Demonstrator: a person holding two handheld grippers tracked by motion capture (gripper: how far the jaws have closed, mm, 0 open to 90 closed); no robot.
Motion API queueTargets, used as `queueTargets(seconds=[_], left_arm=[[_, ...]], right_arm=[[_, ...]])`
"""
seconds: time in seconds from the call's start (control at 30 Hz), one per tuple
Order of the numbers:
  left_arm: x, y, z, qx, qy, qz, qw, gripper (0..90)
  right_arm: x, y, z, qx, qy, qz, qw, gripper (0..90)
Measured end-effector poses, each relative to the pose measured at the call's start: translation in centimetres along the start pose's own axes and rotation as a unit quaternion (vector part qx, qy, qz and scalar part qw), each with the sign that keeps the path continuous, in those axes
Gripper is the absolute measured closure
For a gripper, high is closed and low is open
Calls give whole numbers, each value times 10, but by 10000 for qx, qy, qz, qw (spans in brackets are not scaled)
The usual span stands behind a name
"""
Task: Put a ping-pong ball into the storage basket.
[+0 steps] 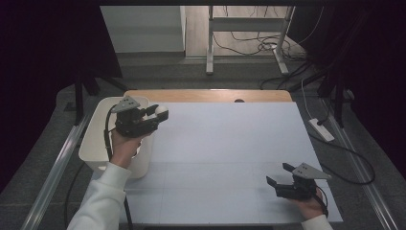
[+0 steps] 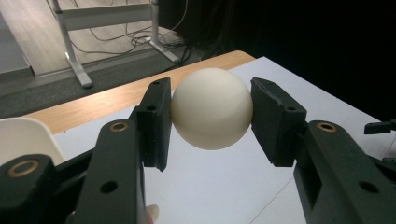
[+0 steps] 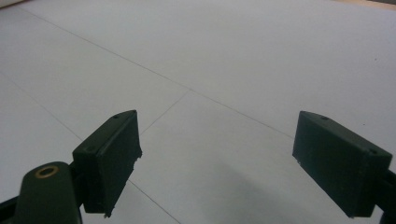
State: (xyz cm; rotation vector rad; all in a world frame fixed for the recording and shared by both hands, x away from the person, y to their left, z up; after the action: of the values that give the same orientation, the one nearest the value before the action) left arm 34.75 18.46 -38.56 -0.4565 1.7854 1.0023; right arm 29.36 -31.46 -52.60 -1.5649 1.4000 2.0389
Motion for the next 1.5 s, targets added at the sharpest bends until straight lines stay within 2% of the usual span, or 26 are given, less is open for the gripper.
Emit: queueTargets(seconds=[0.5,0.87,1.13,1.5], left_arm=[[6,7,19,-243,213,-6,9995,510],[11,13,37,-499,425,19,9978,509],[16,19,53,-820,516,106,9952,509],[22,20,68,-1045,646,250,9921,509]], right_arm=[[0,-1,0,19,-3,41,10000,152],[0,-2,0,26,13,56,10000,152],[0,-1,0,45,6,62,10000,154],[0,-1,0,34,15,38,10000,153]])
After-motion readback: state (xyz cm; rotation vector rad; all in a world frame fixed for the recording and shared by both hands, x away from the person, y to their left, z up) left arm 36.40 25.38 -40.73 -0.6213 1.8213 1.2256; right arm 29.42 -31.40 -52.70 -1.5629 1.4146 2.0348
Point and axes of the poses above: each handheld gripper's, and its own axes: y roughly backward along the jaws, x roughly out of its underside, z roughly to its left, the point moved 2 cm from there along -y, roughly forward along the jaws, and after that the axes turned 3 degrees about z, right-handed, at the moved point
